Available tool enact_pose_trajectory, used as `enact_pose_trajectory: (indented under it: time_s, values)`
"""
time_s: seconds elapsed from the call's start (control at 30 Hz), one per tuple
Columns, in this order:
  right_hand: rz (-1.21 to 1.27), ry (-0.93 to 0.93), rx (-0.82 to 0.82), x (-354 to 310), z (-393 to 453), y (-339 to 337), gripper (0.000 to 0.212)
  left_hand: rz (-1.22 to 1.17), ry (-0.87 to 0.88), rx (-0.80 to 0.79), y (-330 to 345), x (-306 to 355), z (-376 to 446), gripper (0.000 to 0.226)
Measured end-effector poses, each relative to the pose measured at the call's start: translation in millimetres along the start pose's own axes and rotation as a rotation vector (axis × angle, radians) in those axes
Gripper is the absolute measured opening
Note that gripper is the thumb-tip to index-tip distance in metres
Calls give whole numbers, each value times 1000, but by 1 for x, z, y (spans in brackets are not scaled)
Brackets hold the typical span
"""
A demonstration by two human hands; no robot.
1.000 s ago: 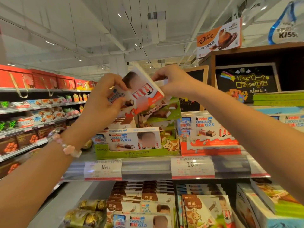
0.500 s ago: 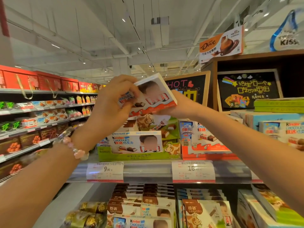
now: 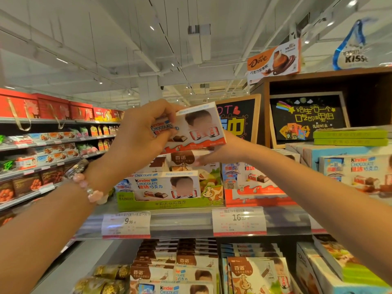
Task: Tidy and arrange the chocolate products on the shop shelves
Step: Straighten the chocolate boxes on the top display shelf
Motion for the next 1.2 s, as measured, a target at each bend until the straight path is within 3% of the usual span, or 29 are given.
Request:
enact_pose_trajectory:
  time_s: [0.13, 0.23, 0.3, 0.53, 0.7, 0.87, 1.0, 1.2]
  values:
    - [-113, 36, -189, 4, -20, -38, 66, -12, -61, -16, 0, -2, 2, 40]
    - [-7, 20, -99, -7, -42, -81, 95, 17, -76, -55, 7, -1, 6, 43]
    - [96, -62, -50, -27, -49, -94, 95, 6, -71, -72, 15, 3, 12, 43]
    - [-372, -236, 186, -64, -56, -87, 38, 24, 2, -65, 42, 25, 24, 34]
    - [-235, -115, 355, -33, -86, -121, 30, 98, 18, -51, 43, 16, 15, 37]
    - [-50, 55, 314, 5, -116, -136, 23, 216, -89, -345, 43, -21, -7, 56]
    - [-47, 131, 214, 20, -124, -127, 22, 195, -159, -652, 51, -46, -30, 39]
    - [-82, 170, 178, 31, -115, -104, 21, 121, -113, -690, 55, -52, -32, 26]
Point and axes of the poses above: each hand's wrist, its own z-axis towards the middle knuckle, its own y-axis out of the palm, x = y × z, the point moved 7 cm from there along z, towards the middle knuckle, and after that the axes turned 4 degrees about -y, right-handed, at the moved point
